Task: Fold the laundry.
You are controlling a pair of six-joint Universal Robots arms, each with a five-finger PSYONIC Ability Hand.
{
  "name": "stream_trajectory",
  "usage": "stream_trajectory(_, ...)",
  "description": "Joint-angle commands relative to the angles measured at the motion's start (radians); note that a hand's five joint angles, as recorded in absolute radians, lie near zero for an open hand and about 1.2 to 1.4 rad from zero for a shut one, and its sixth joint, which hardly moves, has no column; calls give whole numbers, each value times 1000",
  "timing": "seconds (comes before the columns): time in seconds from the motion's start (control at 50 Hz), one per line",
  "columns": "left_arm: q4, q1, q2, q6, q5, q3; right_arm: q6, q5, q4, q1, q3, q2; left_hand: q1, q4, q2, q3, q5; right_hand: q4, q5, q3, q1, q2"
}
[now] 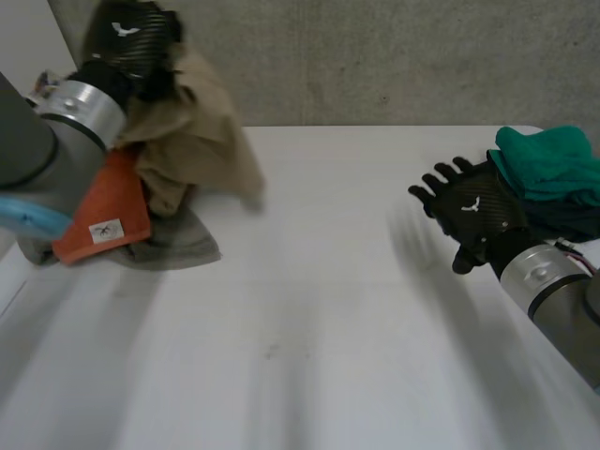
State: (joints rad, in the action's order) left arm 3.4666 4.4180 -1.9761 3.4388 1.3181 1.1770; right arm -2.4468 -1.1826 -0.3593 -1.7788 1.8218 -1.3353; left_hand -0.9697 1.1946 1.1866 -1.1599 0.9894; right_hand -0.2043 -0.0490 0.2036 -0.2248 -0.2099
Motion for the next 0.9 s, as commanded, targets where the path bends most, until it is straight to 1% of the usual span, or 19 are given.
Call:
stream_trajectory(0.02, 8, -245, 13, -118, 0, 145, -49, -11, 17, 13, -1, -58, -427, 202, 210, -236, 232, 30, 49, -29, 50, 35)
stream_trajectory(0.08, 6, -321, -55, -121, 4, 147, -78, -21, 17, 18, -4, -58, -427, 202, 210, -236, 232, 30, 49, -29, 50, 35)
stream_trajectory(0.1, -1, -353, -110, -124, 7, 136, -93, -29, 17, 25, -6, -58, -427, 202, 210, -236, 232, 30, 49, -29, 50, 35)
stream_trajectory(0.16, -35, -396, -176, -124, 7, 124, -116, -34, 20, 38, -7, -56, -427, 202, 210, -236, 232, 30, 49, -29, 50, 35)
stream_trajectory(0.18, -75, -408, -199, -124, 7, 116, -121, -34, 22, 39, -7, -56, -264, 39, 47, -74, 70, 30, 49, -29, 50, 35)
stream_trajectory(0.22, -119, -411, -204, -113, 6, 113, -130, -34, 22, 41, -7, -55, 216, -441, -433, 407, -411, 30, 49, -29, 50, 35)
stream_trajectory(0.26, -173, -410, -193, -110, 10, 107, -144, -34, 23, 45, -7, -55, 564, -789, -781, 754, -758, 30, 49, -29, 50, 35)
stream_trajectory(0.32, -210, -402, -146, -109, 12, 102, -175, -35, 46, 39, -12, -55, 630, -855, -847, 820, -824, 30, 49, -29, 50, 35)
stream_trajectory(0.38, -237, -356, -49, -109, 12, 124, -199, -34, 101, 39, -24, -55, 689, -913, -905, 879, -883, 30, 49, -29, 50, 35)
stream_trajectory(0.48, -235, -255, 64, -107, 10, 219, -230, -29, 270, 21, -53, -47, 706, -931, -923, 896, -901, 30, 49, -29, 50, 35)
stream_trajectory(0.54, -230, -198, 89, -105, 10, 262, -261, -15, 318, -17, -45, -42, 712, -937, -929, 902, -906, 30, 49, -29, 50, 35)
stream_trajectory(0.58, -225, -128, 80, -98, 9, 280, -285, -18, 309, -36, -42, -41, 712, -937, -929, 902, -906, 30, 49, -29, 50, 35)
stream_trajectory(0.62, -224, -68, 41, -60, 9, 277, -326, -22, 268, -59, -30, -29, 712, -937, -929, 902, -906, 30, 49, -29, 50, 35)
stream_trajectory(0.68, -224, -25, -36, 17, 9, 247, -363, -26, 202, -80, -16, 7, 724, -949, -941, 914, -918, 30, 49, -29, 50, 35)
stream_trajectory(0.7, -230, -7, -103, 84, 10, 215, -367, -31, 160, -99, -7, 34, 724, -949, -941, 914, -918, 30, 49, -29, 50, 35)
stream_trajectory(0.76, -239, 23, -202, 199, 10, 146, -367, -48, 106, -142, -1, 70, 718, -943, -935, 908, -912, 30, 49, -29, 50, 35)
stream_trajectory(0.78, -248, 50, -257, 265, 12, 107, -365, -63, 82, -166, -1, 80, 715, -940, -932, 905, -909, 30, 49, -29, 50, 35)
stream_trajectory(0.86, -280, 99, -363, 374, 39, 37, -363, -123, 33, -208, -9, 99, 692, -917, -909, 882, -886, 30, 49, -29, 50, 35)
stream_trajectory(0.9, -282, 103, -401, 390, 50, 7, -362, -140, 16, -212, -12, 116, 642, -867, -859, 832, -836, 30, 49, -29, 50, 35)
